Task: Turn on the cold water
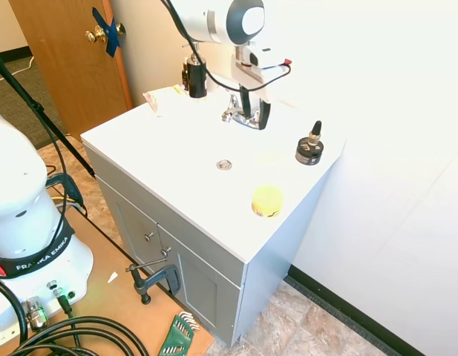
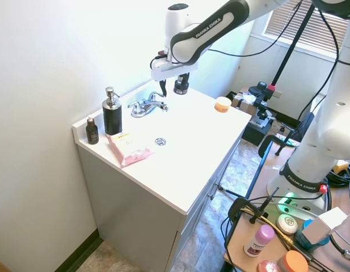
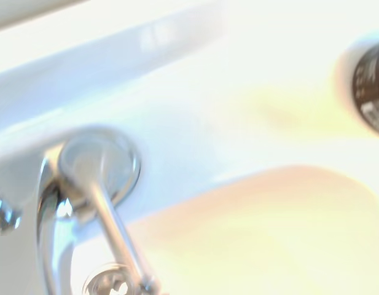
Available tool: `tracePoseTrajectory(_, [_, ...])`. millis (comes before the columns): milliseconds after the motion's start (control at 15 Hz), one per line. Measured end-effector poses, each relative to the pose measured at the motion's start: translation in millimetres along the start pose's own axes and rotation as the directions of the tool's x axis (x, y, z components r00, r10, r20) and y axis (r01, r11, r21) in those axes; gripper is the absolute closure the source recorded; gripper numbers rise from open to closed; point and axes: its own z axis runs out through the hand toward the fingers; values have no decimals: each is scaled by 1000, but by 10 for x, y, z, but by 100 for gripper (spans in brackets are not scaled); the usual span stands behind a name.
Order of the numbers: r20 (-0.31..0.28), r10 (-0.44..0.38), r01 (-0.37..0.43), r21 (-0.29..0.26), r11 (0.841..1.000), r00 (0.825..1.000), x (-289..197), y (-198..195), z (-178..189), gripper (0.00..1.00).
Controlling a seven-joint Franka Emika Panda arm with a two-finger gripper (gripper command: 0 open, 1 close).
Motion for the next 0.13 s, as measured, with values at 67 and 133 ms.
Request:
tracePoseTrajectory(67, [22,-37,37,9,999,999,-188,109,-85,0])
tracePoseTrajectory(133, [39,-78,77,19,997,996,-353,216,-175,0])
